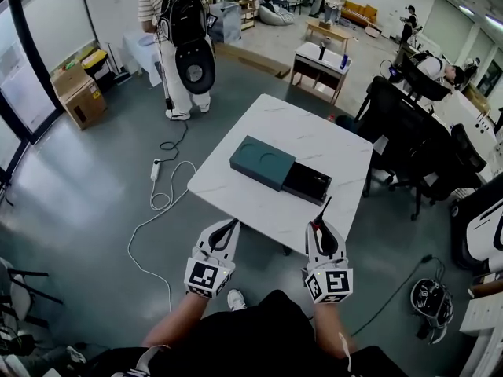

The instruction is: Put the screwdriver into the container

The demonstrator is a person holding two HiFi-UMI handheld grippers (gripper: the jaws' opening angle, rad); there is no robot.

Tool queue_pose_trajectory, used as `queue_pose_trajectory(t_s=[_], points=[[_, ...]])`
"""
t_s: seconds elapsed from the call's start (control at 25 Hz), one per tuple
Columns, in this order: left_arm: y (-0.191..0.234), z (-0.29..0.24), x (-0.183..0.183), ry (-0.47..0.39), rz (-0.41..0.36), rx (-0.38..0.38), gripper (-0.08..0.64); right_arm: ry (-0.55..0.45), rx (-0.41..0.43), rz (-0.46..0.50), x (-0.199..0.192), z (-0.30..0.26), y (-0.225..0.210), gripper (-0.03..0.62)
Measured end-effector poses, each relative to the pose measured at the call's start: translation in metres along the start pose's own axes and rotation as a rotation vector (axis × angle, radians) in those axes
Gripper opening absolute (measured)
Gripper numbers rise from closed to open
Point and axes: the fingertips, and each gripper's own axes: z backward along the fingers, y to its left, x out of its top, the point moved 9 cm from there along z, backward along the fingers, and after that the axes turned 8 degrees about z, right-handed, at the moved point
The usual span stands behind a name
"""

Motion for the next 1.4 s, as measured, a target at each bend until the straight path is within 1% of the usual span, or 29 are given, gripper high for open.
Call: queue_pose_trajectory(t_s=[0.16,0.24,0.36,0.6,0.72,0.84,0.92,1.08,1.24,1.4], points=[[0.007,-0.023,-0.006,0.016,0.032,-0.032,0.003,0.025,-0.023,0.011,-0.007,-0.014,-0.012,0.107],[0.01,-0.04,-0.006,0.016,0.056,-0.047,0.003,0.043,-0.024,0.02,-0.012,-0.023,-0.02,0.107],[0.01,-0.066,-0.005,0.022,0.064,-0.052,0.003,0.057,-0.016,0.03,-0.02,-0.037,-0.037,0.107],[0.013,-0.126,0.005,0.027,0.059,-0.09,0.003,-0.024,0.001,0.043,-0.021,-0.066,-0.066,0.107],[0.018,-0.156,0.01,0.016,0.041,-0.093,0.003,-0.034,-0.001,0.06,-0.023,-0.083,-0.083,0.108],[0.022,-0.18,0.01,0.024,0.028,-0.089,0.003,-0.029,-0.006,0.072,-0.026,-0.098,-0.1,0.109],[0.022,-0.191,0.008,0.036,0.024,-0.09,0.003,-0.015,-0.005,0.067,-0.03,-0.104,-0.11,0.109],[0.022,-0.2,0.005,0.05,0.028,-0.067,0.003,0.008,0.026,0.06,-0.039,-0.115,-0.126,0.109],[0.025,-0.206,0.0,0.071,0.042,-0.062,0.003,-0.033,0.049,0.073,-0.039,-0.12,-0.13,0.109],[0.033,-0.219,0.001,0.079,0.03,-0.073,0.003,-0.036,0.027,0.092,-0.038,-0.131,-0.133,0.109]])
